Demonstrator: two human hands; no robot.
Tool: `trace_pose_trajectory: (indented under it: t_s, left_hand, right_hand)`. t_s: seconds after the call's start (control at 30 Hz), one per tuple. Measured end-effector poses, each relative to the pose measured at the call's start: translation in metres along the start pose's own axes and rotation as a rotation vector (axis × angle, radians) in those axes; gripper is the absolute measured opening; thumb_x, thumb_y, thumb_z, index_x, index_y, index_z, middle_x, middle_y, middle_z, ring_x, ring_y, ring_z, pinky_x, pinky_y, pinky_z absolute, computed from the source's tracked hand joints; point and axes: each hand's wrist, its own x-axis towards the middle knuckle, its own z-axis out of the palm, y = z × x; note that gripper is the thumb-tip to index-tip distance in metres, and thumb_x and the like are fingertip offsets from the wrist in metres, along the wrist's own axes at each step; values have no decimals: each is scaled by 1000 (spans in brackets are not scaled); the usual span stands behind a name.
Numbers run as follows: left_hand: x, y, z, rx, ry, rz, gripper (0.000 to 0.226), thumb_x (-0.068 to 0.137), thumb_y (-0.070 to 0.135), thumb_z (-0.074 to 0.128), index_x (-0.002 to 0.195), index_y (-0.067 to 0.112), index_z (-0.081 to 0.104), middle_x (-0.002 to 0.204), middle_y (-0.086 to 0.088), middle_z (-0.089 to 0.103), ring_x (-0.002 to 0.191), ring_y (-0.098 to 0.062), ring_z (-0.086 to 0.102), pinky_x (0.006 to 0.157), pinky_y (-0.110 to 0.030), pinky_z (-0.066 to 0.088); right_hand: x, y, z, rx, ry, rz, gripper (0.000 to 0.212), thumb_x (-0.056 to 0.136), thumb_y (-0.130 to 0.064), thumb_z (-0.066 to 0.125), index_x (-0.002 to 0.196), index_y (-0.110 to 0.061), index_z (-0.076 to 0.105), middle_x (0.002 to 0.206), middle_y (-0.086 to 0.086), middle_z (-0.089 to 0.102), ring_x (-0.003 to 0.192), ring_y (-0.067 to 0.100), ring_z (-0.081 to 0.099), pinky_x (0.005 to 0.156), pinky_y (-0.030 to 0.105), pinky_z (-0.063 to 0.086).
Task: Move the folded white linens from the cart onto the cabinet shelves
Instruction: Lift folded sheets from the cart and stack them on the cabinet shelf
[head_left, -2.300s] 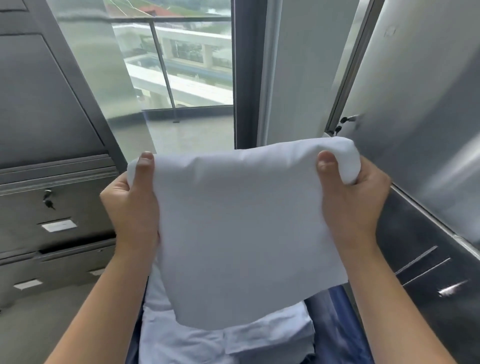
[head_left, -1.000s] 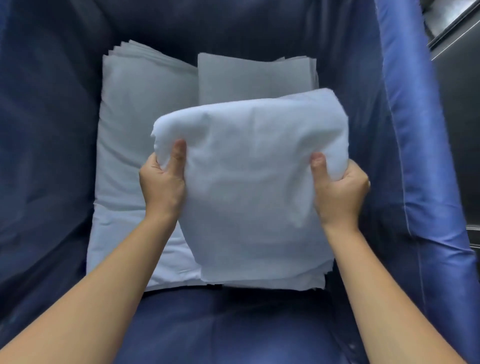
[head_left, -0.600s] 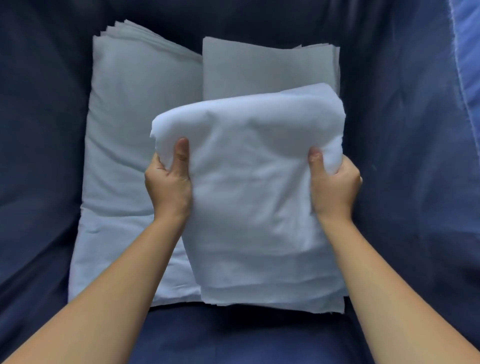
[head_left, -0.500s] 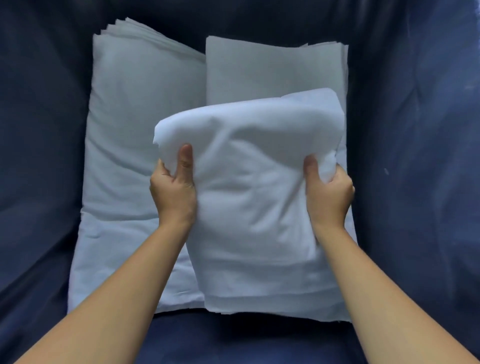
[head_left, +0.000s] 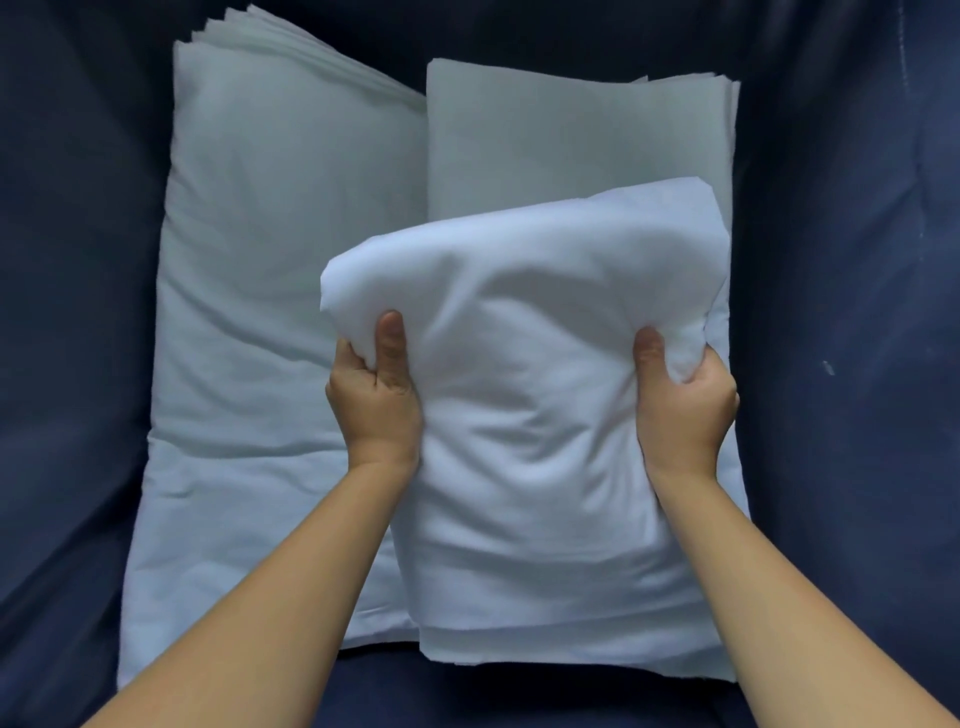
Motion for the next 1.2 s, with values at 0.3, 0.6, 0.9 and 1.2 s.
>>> trace_pose_trajectory:
  t_s: [0.3, 0.6, 0.9, 1.2]
  left_hand:
    - [0, -4, 1, -11, 3, -2, 70, 79, 73, 48, 112, 13, 66, 91, 23, 65, 83, 16, 62, 72, -9, 45]
    - [-2, 4, -3, 17, -16, -27, 61, 78, 76, 48, 103, 22, 64, 88, 20, 66, 79, 17, 61, 68, -8, 45]
    - [-28, 35, -43, 85, -149, -112, 43, 85, 65, 55, 89, 24, 67, 83, 14, 71, 77, 8, 65, 65, -15, 50]
    - [7, 77, -62, 72, -367, -494, 75, 84, 86, 33, 110, 27, 71, 107, 8, 71, 99, -14, 65, 89, -36, 52]
  right_hand:
    - [2, 4, -1, 8, -9, -7, 55, 79, -66, 62, 104, -18, 71, 93, -7, 74, 90, 16, 69, 85, 44, 56]
    - [5, 1, -9, 7, -76, -1, 40, 84, -58, 65, 97, -21, 72, 88, -9, 73, 87, 17, 69, 84, 44, 56]
    - [36, -82, -33, 34, -229, -25, 37, 86, -58, 65, 83, -22, 57, 83, -9, 60, 78, 12, 59, 69, 32, 47]
    - [35, -124, -58, -83, -364, 169, 40, 77, -49, 71, 78, -15, 50, 72, 3, 49, 63, 19, 47, 56, 28, 36]
